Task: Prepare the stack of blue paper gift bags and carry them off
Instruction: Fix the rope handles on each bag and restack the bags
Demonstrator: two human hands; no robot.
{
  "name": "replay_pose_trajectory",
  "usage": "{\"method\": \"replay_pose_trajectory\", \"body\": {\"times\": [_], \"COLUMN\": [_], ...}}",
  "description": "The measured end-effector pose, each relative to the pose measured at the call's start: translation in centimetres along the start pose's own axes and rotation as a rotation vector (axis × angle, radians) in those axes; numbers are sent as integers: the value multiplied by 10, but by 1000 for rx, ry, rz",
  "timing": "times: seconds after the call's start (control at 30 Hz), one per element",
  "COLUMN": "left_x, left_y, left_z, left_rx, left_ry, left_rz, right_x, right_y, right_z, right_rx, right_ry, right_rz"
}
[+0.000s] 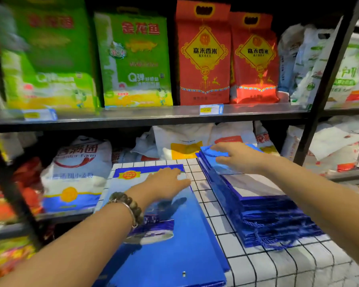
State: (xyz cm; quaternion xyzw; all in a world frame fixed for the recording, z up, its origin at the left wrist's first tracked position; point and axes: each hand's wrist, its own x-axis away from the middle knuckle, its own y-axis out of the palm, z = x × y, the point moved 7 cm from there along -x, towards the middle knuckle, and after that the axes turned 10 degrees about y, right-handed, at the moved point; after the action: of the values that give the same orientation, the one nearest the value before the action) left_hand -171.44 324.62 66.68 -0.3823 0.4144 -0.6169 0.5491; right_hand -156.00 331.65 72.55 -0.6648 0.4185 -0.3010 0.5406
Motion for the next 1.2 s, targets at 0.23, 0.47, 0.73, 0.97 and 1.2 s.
{"method": "replay_pose_trajectory", "body": {"times": [0.23, 0.47, 0.73, 0.97, 1.2], "left_x": [67, 133, 178, 188, 174], "left_y": [4, 20, -12, -25, -21], "left_z": [-60, -35, -39, -40, -33], "left_rx": [10, -4, -136, -352, 660], "left_ry": [-27, 101, -13, -33, -105], "left_rz": [6, -247, -34, 39, 119], "right_x": [41, 82, 54, 68, 108], "right_y": [63, 133, 146, 114, 113], "right_z": [-128, -133, -123, -139, -155], "right_rx": [54, 144, 101, 6, -579], "right_ry": [-288, -286, -226, -203, -179], "right_rz": [-244, -487, -413, -75, -279]}}
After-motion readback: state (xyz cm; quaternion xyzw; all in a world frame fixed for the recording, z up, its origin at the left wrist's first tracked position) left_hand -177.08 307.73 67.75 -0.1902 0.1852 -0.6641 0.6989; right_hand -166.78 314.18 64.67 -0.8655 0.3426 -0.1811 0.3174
